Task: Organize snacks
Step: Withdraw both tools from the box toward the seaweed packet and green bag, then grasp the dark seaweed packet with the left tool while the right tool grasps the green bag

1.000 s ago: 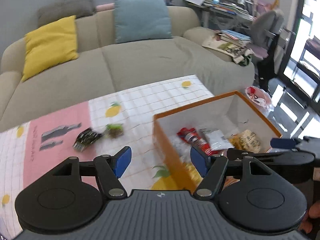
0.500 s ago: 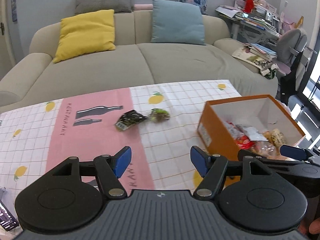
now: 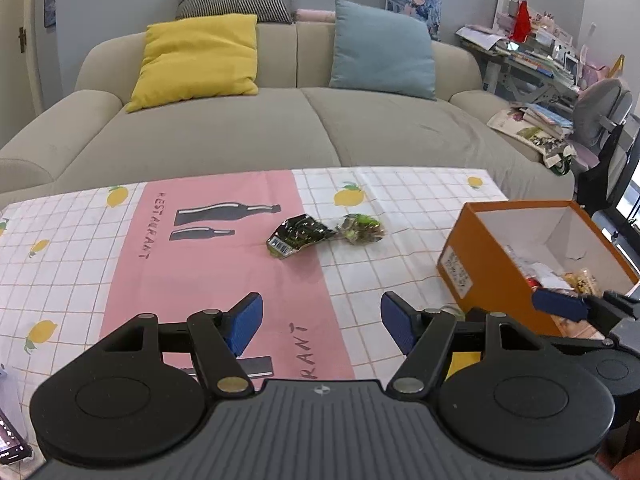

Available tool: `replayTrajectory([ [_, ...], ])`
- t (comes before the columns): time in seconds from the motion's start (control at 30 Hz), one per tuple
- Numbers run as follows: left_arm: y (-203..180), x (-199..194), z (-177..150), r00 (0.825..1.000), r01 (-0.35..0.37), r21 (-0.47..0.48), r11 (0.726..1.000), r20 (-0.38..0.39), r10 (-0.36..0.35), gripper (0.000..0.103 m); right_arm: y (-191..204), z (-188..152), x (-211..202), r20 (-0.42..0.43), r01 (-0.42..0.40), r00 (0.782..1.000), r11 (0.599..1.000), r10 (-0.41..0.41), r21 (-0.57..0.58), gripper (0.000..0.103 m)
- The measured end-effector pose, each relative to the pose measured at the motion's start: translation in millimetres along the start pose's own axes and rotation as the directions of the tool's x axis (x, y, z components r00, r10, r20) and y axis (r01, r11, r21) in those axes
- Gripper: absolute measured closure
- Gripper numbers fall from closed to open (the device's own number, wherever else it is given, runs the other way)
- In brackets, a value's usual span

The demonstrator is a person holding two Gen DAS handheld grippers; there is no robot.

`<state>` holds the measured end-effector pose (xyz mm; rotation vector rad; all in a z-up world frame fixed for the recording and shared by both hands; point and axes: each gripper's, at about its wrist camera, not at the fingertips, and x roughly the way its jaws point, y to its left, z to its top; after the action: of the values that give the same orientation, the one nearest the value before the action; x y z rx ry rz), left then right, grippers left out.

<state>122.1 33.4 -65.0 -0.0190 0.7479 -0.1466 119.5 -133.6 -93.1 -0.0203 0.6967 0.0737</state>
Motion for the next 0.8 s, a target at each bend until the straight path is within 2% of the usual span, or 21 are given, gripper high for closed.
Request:
replayTrajectory([
  [0.2,16.1,22.7,4.1,1.000,0.011,0.015,1.000,-0.011,-0.011,0.023,17.7,10.9,29.8,-0.001,-0.027,1.000,0.996,0.027,-0.081,0.035],
  [0.37,31.7,48.9,12.4,1.000,0.019,0.031,0.999,-0.016,-0.018,0.023,19.2,21.9,61.2,-0.028,-0.048,0.999,0.994,0.046,-0.095,0.035],
  [0.5,40.3,76.8,23.8,0.997,0.061,0.033,0.998,-0.039,-0.060,0.023,17.9,33.8,89.6,-0.061,-0.092,0.994,0.992,0.087,-0.084,0.035],
  [0.67,35.6,112.5,37.7,0.995,0.080,0.155,0.985,-0.070,-0.070,0.023,22.7,50.3,126.5,-0.067,-0.086,0.995,0.979,0.075,-0.185,0.035],
  [0.8,32.6,139.3,45.0,0.991,0.115,0.227,0.967,-0.089,-0.097,0.023,26.0,62.2,159.4,-0.093,-0.091,0.993,0.953,0.066,-0.289,0.035],
])
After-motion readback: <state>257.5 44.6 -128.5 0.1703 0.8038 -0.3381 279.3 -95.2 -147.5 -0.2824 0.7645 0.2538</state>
